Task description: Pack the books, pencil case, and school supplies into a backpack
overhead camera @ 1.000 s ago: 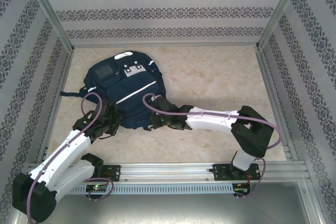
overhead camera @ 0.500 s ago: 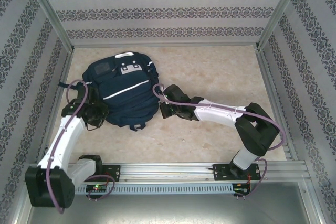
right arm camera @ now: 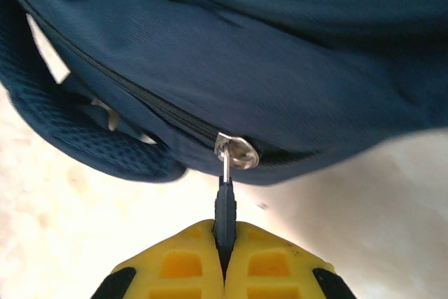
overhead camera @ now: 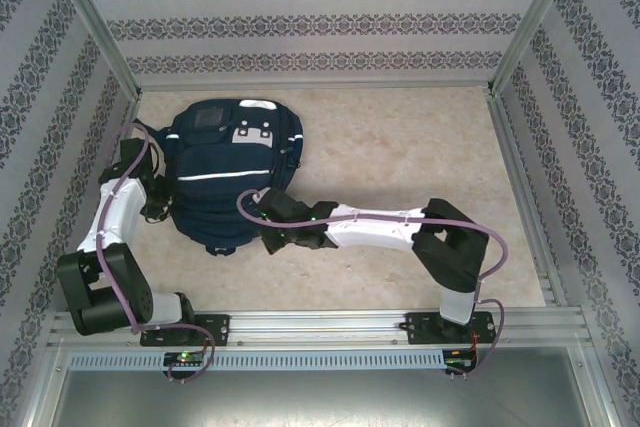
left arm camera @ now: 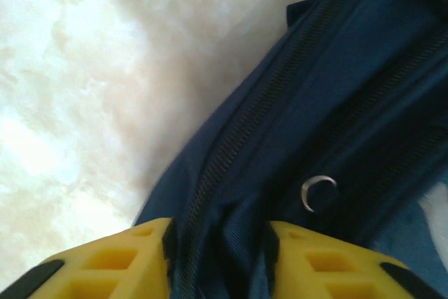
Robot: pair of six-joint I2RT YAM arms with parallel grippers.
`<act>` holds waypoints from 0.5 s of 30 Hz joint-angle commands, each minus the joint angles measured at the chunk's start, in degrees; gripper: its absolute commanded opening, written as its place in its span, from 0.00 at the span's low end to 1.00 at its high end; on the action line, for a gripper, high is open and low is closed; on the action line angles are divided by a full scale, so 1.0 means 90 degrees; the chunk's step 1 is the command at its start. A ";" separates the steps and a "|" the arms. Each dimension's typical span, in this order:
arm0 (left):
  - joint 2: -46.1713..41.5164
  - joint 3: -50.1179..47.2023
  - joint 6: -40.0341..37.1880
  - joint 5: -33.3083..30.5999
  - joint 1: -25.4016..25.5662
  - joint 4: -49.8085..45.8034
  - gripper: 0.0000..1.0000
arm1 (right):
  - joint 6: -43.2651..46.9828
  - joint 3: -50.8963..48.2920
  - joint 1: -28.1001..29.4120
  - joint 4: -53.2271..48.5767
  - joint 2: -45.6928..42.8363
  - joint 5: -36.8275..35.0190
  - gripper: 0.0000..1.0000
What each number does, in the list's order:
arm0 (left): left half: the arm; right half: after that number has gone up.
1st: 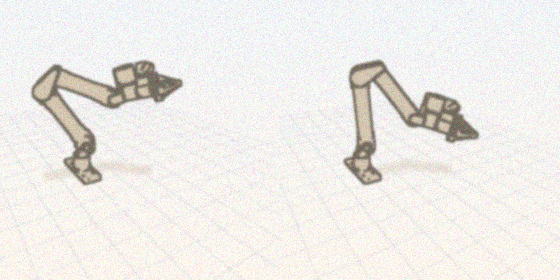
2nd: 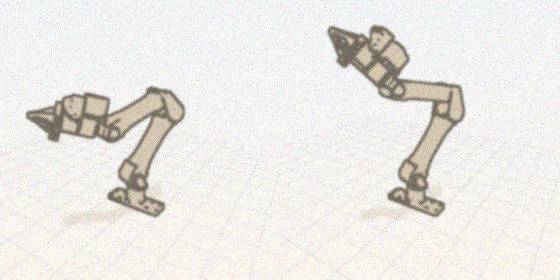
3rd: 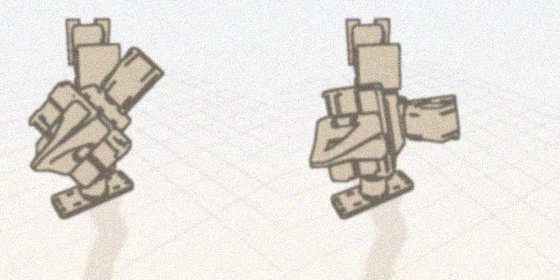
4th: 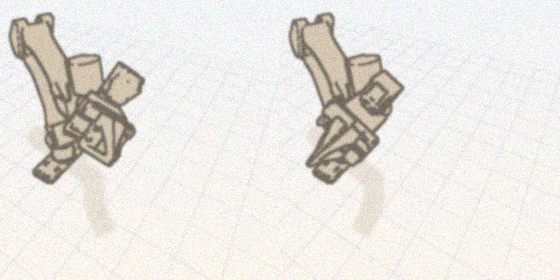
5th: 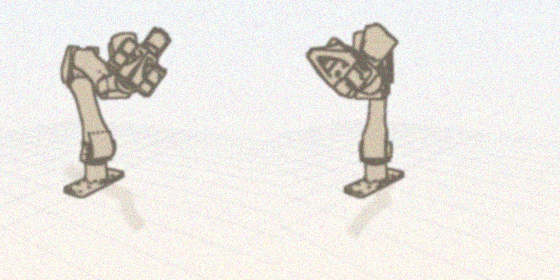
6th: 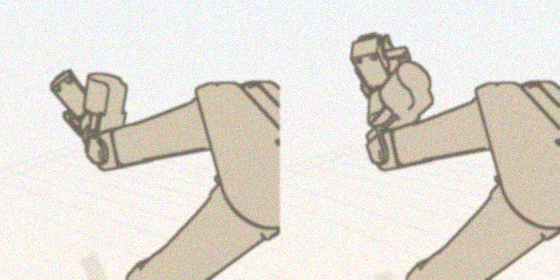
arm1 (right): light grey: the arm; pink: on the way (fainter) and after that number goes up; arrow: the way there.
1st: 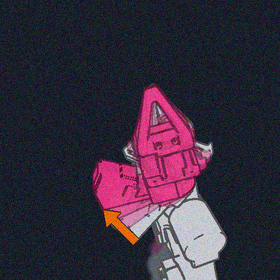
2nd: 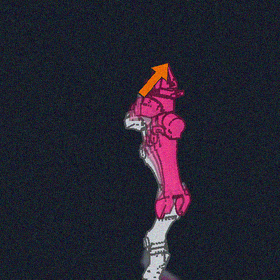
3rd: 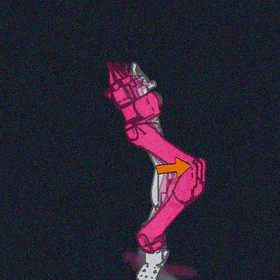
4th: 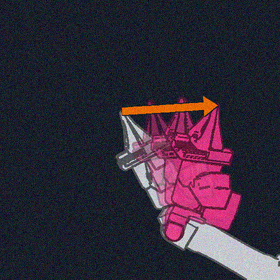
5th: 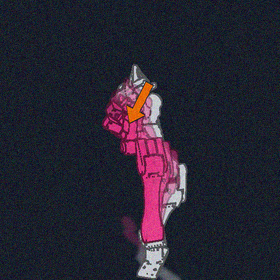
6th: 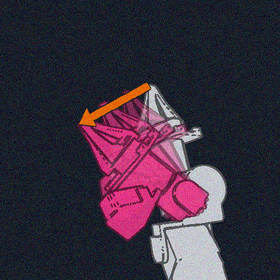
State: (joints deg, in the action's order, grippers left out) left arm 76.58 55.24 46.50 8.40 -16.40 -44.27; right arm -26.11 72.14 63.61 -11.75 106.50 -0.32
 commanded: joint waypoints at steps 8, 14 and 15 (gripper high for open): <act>-0.1971 -0.1320 0.1135 0.1595 0.0209 -0.0060 0.49 | -0.0191 0.0483 0.0033 0.0023 0.0354 0.0119 0.00; -0.2861 -0.2037 0.2600 0.1896 0.1213 0.0329 0.52 | -0.0273 0.0244 -0.0047 0.0047 0.0267 0.0073 0.00; -0.2949 -0.2167 0.2905 0.1907 0.1465 0.0583 0.53 | -0.0272 0.0220 -0.0047 0.0055 0.0257 0.0065 0.00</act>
State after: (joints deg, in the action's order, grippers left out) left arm 51.68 37.71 63.00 22.98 -6.72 -42.59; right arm -27.33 74.98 63.72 -11.90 108.95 0.36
